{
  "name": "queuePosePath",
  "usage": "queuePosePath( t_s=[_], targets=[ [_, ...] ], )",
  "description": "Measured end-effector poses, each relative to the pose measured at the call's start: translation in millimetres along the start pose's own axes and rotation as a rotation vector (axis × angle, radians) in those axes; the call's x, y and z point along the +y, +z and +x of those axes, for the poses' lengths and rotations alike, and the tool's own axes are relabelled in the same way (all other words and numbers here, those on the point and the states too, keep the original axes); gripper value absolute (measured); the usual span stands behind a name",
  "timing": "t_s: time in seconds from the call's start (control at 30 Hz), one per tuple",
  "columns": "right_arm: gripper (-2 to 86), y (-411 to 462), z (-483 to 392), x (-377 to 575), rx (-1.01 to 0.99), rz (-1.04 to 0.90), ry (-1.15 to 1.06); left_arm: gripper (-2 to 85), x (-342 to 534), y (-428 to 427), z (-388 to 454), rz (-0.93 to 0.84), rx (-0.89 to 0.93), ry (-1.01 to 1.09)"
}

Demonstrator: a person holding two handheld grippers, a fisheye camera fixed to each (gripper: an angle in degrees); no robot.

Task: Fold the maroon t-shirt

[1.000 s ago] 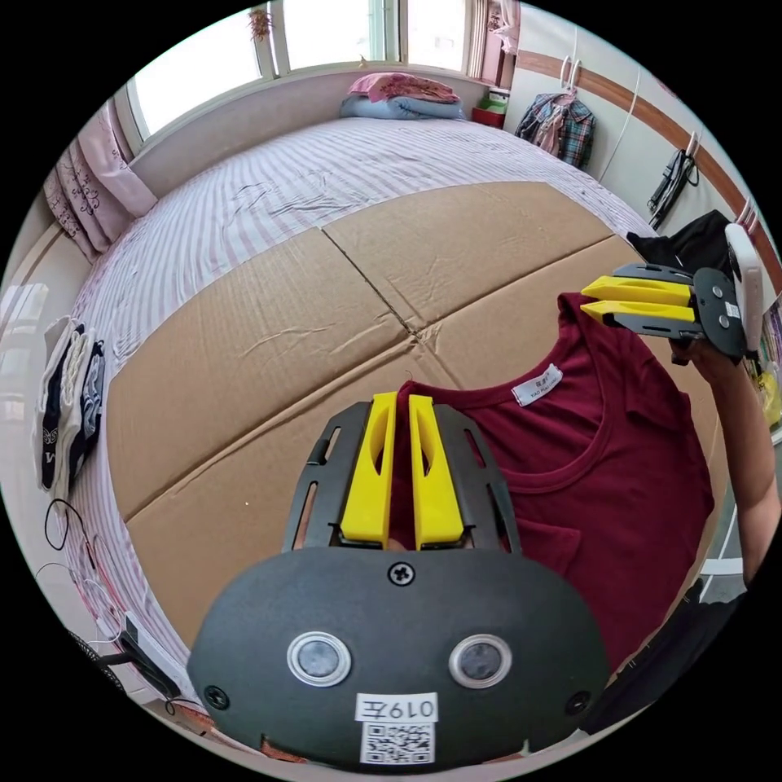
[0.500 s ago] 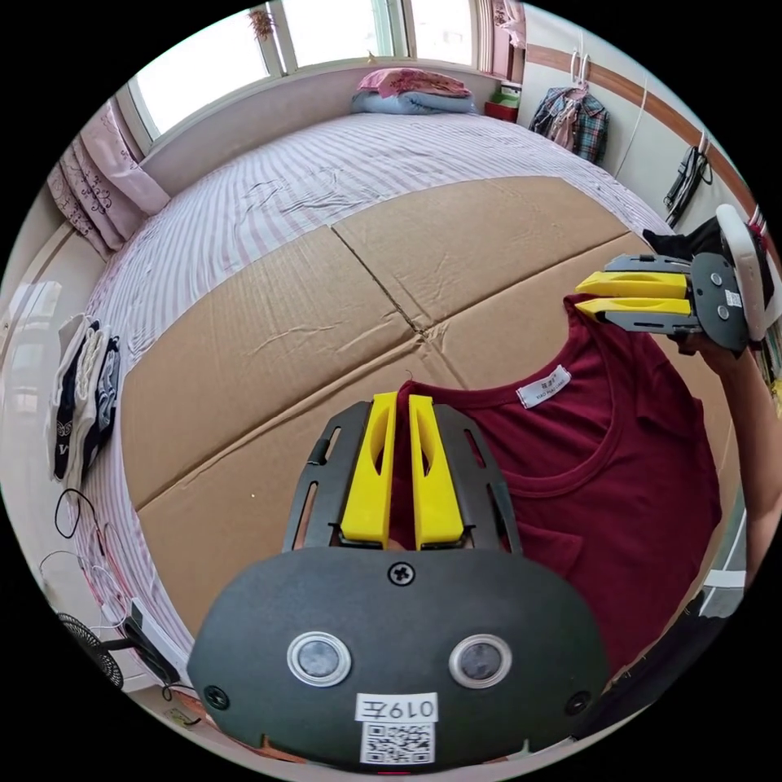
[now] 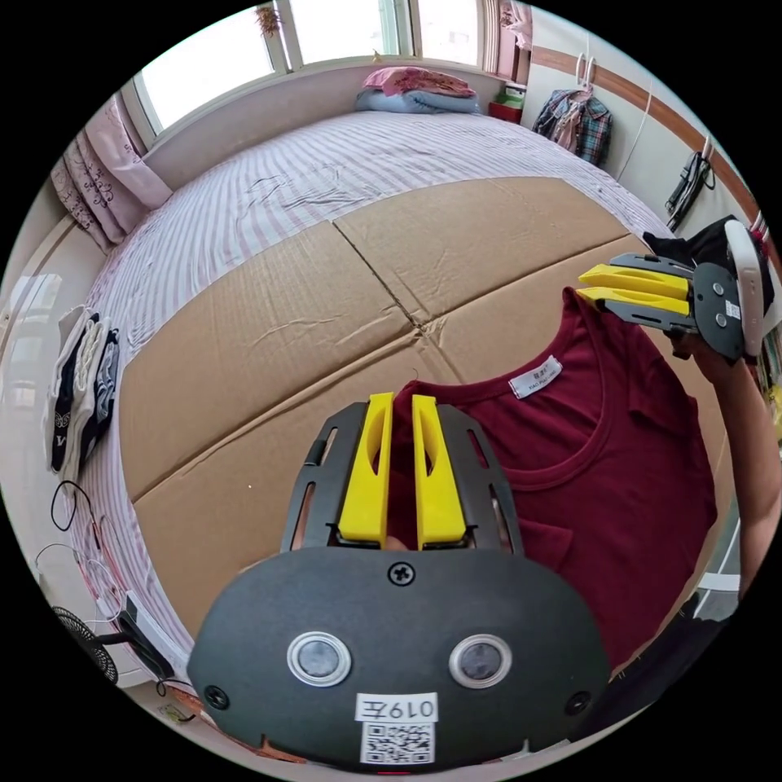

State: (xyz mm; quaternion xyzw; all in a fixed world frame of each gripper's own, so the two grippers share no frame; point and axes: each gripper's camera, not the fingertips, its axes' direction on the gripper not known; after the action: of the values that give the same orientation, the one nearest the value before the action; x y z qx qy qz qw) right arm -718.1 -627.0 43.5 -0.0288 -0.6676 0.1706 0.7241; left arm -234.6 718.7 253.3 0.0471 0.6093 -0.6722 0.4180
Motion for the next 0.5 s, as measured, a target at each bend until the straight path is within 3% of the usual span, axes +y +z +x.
queuePosePath(
  t_s=[0.3,0.5],
  targets=[
    [1.0,-77.9,-46.8,37.5,0.008,0.084,0.047,1.2,4.9,-35.3,-59.1,0.036,0.193,-0.106],
    [-0.8,-161.6,-105.1,86.5,-0.125,0.213,0.088,1.0,17.4,-49.8,-99.6,0.021,0.367,-0.225]
  ],
)
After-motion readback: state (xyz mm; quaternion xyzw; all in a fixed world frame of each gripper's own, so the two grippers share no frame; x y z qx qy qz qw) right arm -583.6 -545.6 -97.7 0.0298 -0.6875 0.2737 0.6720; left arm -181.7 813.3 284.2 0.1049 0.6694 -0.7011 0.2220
